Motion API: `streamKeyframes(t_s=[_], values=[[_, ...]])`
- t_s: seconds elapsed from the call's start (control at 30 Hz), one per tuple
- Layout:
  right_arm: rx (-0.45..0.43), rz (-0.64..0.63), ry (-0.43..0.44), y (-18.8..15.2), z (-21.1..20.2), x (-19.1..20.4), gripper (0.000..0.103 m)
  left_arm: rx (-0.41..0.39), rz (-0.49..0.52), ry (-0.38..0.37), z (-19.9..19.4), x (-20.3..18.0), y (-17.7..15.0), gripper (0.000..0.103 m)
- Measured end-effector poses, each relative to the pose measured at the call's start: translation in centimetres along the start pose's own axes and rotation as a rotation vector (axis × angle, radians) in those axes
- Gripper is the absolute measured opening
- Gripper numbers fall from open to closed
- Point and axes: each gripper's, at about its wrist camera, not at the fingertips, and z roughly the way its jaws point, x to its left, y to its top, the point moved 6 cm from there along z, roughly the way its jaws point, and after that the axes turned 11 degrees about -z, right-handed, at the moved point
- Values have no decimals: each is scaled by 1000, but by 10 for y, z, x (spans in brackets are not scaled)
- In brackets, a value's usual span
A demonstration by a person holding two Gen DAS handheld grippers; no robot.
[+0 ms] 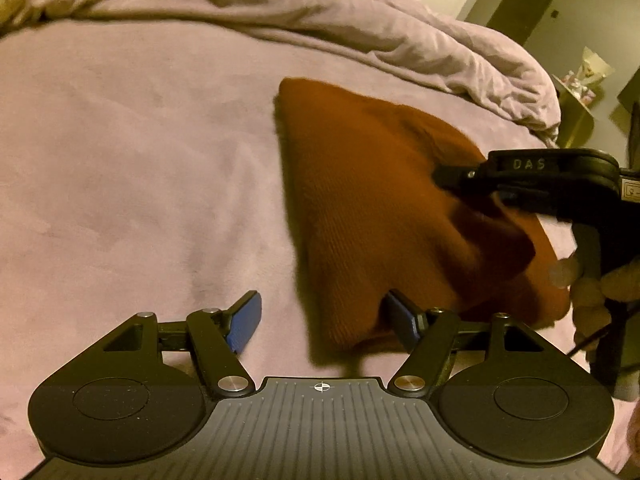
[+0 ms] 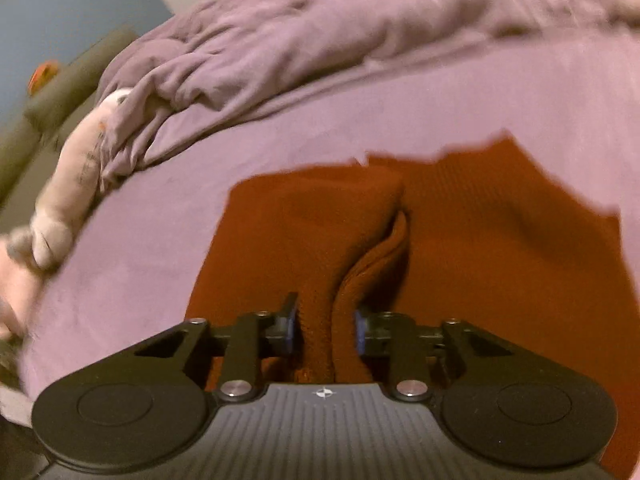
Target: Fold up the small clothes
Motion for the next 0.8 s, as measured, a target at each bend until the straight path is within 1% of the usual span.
streamKeyframes(t_s=[0.03, 0.1, 0.17, 0.23, 0.27, 0.33, 0.4, 0.43, 0.5, 0.6, 0.63, 0.67, 0.7, 0.73, 0.8], values=[[-26, -100, -54, 3, -7, 10, 19, -16, 20, 1, -6, -4, -2, 74], [-81, -308, -193, 6, -27, 28, 17, -33, 51, 0, -13, -10, -6, 74], [-135, -427, -280, 8, -45, 36, 17, -34, 79, 8, -14, -16, -11, 74], [-166, -484, -348, 5, -58, 31, 17, -27, 98, 29, -10, -21, -15, 74], [-158, -493, -367, 4, -60, 26, 17, -20, 102, 34, -8, -23, -16, 74], [-137, -451, -409, 0, -64, 6, 17, -5, 101, 28, -6, -26, -20, 74], [-131, -444, -463, -5, -67, -10, 17, 8, 102, 18, -5, -30, -23, 74], [-118, -430, -476, -8, -68, -20, 17, 10, 107, 20, -5, -32, -24, 74], [-90, -402, -480, -19, -67, -39, 17, 15, 116, 28, -3, -34, -25, 74], [-58, -399, -487, -35, -58, -57, 18, 34, 111, 30, 1, -37, -28, 74], [-51, -391, -489, -39, -56, -64, 19, 42, 108, 33, 2, -38, -28, 74], [-51, -374, -492, -43, -53, -71, 24, 40, 107, 36, 2, -38, -26, 74], [-53, -342, -495, -43, -54, -77, 29, 31, 112, 37, -1, -39, -24, 74], [-69, -294, -493, -42, -60, -83, 37, 15, 119, 41, -5, -39, -20, 74], [-135, -233, -479, -36, -78, -83, 38, -25, 114, 52, -11, -38, -10, 75]])
